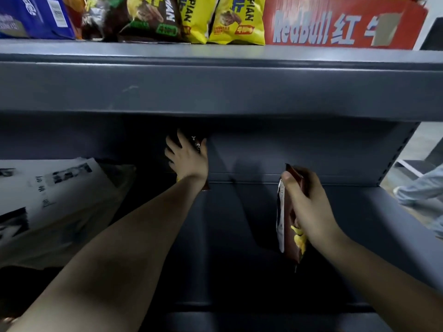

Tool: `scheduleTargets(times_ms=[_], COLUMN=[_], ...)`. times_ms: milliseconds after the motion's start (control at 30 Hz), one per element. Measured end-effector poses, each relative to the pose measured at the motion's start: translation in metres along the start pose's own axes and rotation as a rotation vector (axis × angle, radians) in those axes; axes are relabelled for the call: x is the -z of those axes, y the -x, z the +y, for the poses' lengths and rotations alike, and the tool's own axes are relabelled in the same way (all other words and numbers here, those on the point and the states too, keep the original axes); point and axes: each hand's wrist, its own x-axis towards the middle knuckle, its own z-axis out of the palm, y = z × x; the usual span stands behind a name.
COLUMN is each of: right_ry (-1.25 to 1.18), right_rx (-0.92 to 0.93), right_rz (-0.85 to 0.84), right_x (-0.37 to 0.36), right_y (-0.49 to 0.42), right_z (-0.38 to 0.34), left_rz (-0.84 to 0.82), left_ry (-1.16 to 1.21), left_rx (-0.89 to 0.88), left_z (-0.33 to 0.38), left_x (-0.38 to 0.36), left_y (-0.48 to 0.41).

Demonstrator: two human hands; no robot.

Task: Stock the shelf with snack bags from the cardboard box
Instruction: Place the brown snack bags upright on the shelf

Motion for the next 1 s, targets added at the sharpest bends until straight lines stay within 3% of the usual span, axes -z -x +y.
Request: scheduleTargets(times_ms=[400, 733, 1000], right_ry=[-0.031, -0.057, -0.048], right_rx=[0.017, -0.028, -0.051], right_rz=[0.018, 0.017, 0.014], right_x=[0.002, 0.008, 0.01], right_y=[0.004, 0.002, 0.007], right_z=[-0.001, -0.004, -0.007], left_rz=[-0.135, -0.179, -0.245], left_ry=[-0.351, -0.661, -0.745], left_rx=[-0.207, -0.708, -0.739], left_z=[-0.023, -0.054, -0.05], left_x=[-0.007, 0.028, 0.031], left_y=[0.014, 0.002, -0.002])
